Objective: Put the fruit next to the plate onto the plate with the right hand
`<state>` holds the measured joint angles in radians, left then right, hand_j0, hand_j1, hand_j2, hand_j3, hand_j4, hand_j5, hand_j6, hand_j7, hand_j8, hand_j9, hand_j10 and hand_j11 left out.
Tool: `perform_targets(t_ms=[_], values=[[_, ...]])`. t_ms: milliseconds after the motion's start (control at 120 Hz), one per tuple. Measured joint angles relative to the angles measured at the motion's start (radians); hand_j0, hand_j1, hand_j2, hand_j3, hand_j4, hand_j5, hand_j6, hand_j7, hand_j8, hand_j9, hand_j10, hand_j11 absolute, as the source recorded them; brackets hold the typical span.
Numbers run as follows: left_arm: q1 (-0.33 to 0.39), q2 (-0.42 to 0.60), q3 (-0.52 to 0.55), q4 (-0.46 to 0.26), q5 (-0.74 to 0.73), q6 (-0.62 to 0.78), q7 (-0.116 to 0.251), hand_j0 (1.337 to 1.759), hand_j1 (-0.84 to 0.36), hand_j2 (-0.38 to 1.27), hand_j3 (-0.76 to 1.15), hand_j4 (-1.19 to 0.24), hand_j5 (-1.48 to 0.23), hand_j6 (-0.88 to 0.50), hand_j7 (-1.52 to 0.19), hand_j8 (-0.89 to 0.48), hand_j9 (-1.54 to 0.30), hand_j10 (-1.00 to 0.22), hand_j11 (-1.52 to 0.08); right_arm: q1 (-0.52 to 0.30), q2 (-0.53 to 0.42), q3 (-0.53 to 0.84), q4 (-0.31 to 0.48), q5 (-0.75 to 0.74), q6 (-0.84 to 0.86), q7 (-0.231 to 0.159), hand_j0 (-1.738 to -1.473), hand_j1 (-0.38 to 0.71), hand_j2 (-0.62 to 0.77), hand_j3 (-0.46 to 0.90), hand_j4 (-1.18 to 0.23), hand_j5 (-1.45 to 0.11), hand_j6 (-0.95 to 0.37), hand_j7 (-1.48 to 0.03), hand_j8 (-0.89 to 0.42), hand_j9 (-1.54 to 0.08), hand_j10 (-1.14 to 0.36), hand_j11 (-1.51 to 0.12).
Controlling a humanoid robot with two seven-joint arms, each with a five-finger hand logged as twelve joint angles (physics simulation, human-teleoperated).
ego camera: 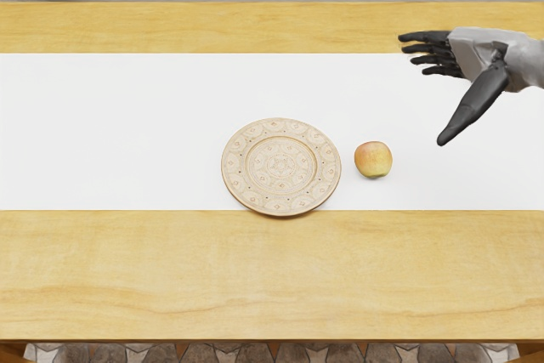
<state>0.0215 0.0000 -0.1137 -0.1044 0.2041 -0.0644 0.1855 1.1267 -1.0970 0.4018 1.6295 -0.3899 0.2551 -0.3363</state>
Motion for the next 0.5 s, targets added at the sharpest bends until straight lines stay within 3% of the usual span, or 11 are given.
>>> perform_targets(t_ms=[83, 158, 500], values=[[0.0, 0.0, 0.0, 0.0, 0.0, 0.0, 0.0, 1.658, 0.06, 0.05, 0.0, -0.25, -0.32, -0.25, -0.32, -0.25, -0.32, -0.25, -0.32, 0.008, 0.028, -0.043, 0.027, -0.093, -0.128, -0.089, -1.658, -0.31, -0.01, 0.0, -0.04, -0.05, -0.04, -0.05, -0.04, -0.05, -0.04, -0.05], [0.0, 0.0, 0.0, 0.0, 0.0, 0.0, 0.0, 1.658, 0.06, 0.05, 0.0, -0.25, -0.32, -0.25, -0.32, -0.25, -0.32, -0.25, -0.32, 0.015, 0.046, -0.091, 0.031, -0.174, -0.238, -0.14, -1.658, -0.31, -0.01, 0.0, -0.04, -0.05, -0.04, -0.05, -0.04, -0.05, -0.04, -0.05], [0.0, 0.0, 0.0, 0.0, 0.0, 0.0, 0.0, 1.658, 0.06, 0.05, 0.0, -0.25, -0.32, -0.25, -0.32, -0.25, -0.32, -0.25, -0.32, 0.104, 0.26, -0.375, 0.04, -0.284, -0.522, -0.251, -1.658, -0.31, -0.01, 0.0, -0.04, -0.05, -0.04, -0.05, -0.04, -0.05, -0.04, -0.05]])
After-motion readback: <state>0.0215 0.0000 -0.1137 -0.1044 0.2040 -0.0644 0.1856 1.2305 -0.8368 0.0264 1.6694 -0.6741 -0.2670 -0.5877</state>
